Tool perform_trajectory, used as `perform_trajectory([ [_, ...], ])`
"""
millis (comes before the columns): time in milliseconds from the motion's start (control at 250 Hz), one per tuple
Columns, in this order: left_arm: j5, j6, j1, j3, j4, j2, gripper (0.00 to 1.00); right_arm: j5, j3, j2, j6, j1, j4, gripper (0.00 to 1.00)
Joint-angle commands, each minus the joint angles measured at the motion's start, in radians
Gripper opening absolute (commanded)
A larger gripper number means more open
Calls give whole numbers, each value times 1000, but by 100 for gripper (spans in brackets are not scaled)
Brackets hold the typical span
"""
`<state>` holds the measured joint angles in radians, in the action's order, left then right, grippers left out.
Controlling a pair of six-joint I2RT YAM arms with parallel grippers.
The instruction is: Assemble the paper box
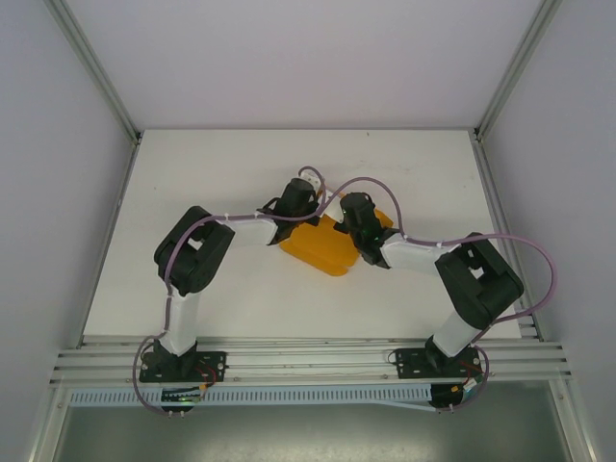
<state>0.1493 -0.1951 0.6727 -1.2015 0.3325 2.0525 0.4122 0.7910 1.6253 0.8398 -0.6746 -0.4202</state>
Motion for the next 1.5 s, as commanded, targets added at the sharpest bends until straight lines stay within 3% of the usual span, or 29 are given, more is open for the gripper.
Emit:
perform_trajectory([
  [0,306,-103,-20,13,-64,40,0,-46,1,-44,-121,-24,81,0],
  [120,367,-82,-8,-3,-99,61,0,-45,4,-42,-143,-28,84,0],
  [284,193,-61,-7,81,20,15,0,-26,4,-32,-135,-21,79,0],
  [504,101,36,-7,196,191,-43,0,-72,-21,-152,-125,19,97,59],
  [696,35,58,-5,223,254,-38,0,-361,-3,-353,-296,107,207,82],
  [731,21,58,-5,229,263,-41,0,-411,8,-361,-354,162,208,85],
  [863,-24,68,-5,233,279,-38,0,-524,134,-271,-478,246,323,85],
  [1087,-29,59,-7,237,285,-36,0,-589,307,-1,-547,248,338,85],
  [1331,-40,71,-6,243,280,-36,0,-682,374,133,-533,240,414,84],
  [1435,-59,69,-6,247,287,-35,15,-651,361,162,-503,233,449,84],
  [1495,-64,71,-7,240,280,-31,16,-623,354,177,-489,230,472,84],
])
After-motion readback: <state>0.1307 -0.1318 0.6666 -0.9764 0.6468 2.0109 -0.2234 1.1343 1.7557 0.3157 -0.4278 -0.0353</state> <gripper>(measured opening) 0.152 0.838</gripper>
